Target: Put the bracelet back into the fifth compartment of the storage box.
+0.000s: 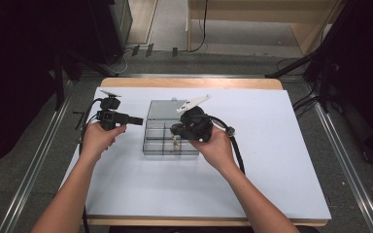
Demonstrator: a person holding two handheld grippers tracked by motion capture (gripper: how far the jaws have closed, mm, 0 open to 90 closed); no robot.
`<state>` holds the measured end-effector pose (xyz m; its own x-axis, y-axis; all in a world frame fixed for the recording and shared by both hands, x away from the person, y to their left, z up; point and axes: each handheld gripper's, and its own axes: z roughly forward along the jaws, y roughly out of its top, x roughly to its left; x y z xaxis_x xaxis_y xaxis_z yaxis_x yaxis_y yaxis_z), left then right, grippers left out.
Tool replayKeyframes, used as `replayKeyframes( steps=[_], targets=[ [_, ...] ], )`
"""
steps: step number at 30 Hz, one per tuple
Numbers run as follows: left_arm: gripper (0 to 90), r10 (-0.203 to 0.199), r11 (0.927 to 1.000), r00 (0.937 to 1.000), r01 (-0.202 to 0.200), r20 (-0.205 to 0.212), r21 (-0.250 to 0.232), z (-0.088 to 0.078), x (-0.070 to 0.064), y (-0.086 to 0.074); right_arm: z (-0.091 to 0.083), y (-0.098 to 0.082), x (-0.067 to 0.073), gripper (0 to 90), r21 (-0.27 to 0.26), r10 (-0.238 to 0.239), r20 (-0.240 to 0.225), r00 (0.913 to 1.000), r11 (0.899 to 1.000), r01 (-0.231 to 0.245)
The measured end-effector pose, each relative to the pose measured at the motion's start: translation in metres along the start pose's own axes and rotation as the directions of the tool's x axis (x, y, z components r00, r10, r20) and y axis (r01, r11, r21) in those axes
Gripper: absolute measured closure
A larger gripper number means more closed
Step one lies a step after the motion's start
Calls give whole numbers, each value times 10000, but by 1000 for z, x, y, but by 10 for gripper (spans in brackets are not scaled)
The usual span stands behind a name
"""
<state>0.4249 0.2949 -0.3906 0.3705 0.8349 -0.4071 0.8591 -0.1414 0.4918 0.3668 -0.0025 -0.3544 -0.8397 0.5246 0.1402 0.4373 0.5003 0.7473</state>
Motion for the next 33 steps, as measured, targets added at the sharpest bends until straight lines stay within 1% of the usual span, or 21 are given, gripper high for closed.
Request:
replayKeyframes(
  steps=[6, 8, 12, 13, 17, 25, 27, 33],
  targets=[
    [413, -9, 10000, 10000, 9, -3, -3, 0, 0, 0, 6, -3, 0, 847, 87, 84, -16, 10000, 9999, -83],
    [413, -10, 10000, 10000, 10, -5, -2, 0, 0, 0, 8, -4, 0, 846, 92, 42, -21, 10000, 9999, -42],
    [413, 12, 10000, 10000, -12, -8, 12, 0, 0, 0, 12, -7, 0, 846, 171, 105, -67, 9999, 9998, -104],
    [413, 9, 10000, 10000, -9, -7, 14, 0, 0, 0, 13, -7, 0, 846, 201, 189, -99, 9998, 9996, -186],
    [412, 9, 10000, 10000, -9, 9, 1, 0, 0, 0, 17, -11, -1, 846, 296, 154, -95, 9998, 9994, -151],
    [413, 3, 10000, 10000, -3, 8, 3, 0, 0, 0, 23, -16, -5, 846, 421, 316, -63, 9995, 9986, -313],
    [413, 10, 10000, 10000, -10, 12, 8, 0, 0, 0, 25, -17, -6, 846, 481, 429, -40, 9991, 9979, -427],
    [413, 11, 10000, 10000, -11, 10, 8, 0, 0, 0, 29, -21, -9, 846, 574, 483, -25, 9988, 9972, -481]
  ],
)
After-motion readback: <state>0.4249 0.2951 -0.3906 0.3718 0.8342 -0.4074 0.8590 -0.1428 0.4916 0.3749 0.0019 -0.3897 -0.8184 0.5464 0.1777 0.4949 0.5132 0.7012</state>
